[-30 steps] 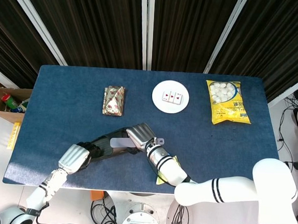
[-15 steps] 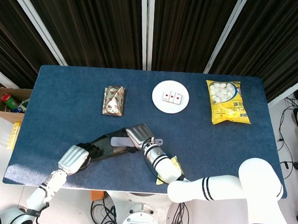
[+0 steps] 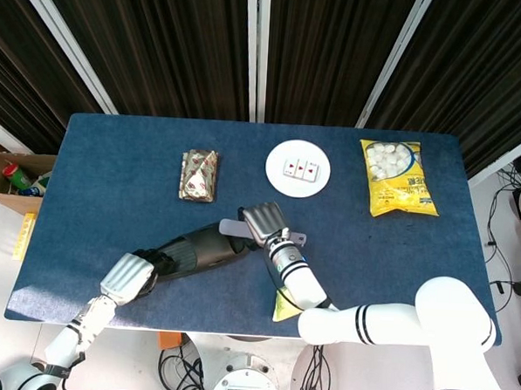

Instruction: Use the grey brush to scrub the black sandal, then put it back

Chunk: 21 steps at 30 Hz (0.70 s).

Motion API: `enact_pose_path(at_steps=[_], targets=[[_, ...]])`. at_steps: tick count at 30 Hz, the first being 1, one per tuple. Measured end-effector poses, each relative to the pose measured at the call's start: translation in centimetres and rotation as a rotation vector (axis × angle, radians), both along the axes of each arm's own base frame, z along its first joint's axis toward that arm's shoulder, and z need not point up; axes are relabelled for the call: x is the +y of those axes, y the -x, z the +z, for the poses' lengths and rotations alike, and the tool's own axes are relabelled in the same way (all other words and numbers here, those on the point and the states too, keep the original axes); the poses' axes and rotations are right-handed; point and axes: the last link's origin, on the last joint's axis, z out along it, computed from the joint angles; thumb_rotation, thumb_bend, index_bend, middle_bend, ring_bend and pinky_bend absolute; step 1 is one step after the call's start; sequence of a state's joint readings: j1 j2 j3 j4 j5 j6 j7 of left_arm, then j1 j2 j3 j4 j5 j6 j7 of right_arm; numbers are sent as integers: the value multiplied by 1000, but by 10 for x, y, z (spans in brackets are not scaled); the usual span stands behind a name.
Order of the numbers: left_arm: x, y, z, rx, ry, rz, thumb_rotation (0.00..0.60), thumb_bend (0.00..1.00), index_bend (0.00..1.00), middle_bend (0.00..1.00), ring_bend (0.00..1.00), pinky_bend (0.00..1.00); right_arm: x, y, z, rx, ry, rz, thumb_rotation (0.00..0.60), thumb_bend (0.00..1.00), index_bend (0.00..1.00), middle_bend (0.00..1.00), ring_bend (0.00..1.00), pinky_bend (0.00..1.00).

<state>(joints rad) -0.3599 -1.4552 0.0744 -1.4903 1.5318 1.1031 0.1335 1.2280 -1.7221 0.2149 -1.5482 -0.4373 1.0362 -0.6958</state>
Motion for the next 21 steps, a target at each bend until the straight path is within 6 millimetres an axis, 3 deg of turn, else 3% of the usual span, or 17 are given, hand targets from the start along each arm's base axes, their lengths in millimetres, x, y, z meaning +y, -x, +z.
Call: enact_pose_path(at_steps=[5,11,21], targets=[[1,-2,-1,2,1,-4,600,729,292,320,272,371,-2,-5,12,-48,30,19,600,749,864,624,606,787],[2,-2,-2,4,3,-4,600,729,292,320,271,371,13,-21,21,-159,-41,43,600,752,870,626,606,787],[2,-2,-2,2,7,-2,600,730,292,320,271,371,30,-25,9,-177,-234,11,600,752,870,626,606,787]])
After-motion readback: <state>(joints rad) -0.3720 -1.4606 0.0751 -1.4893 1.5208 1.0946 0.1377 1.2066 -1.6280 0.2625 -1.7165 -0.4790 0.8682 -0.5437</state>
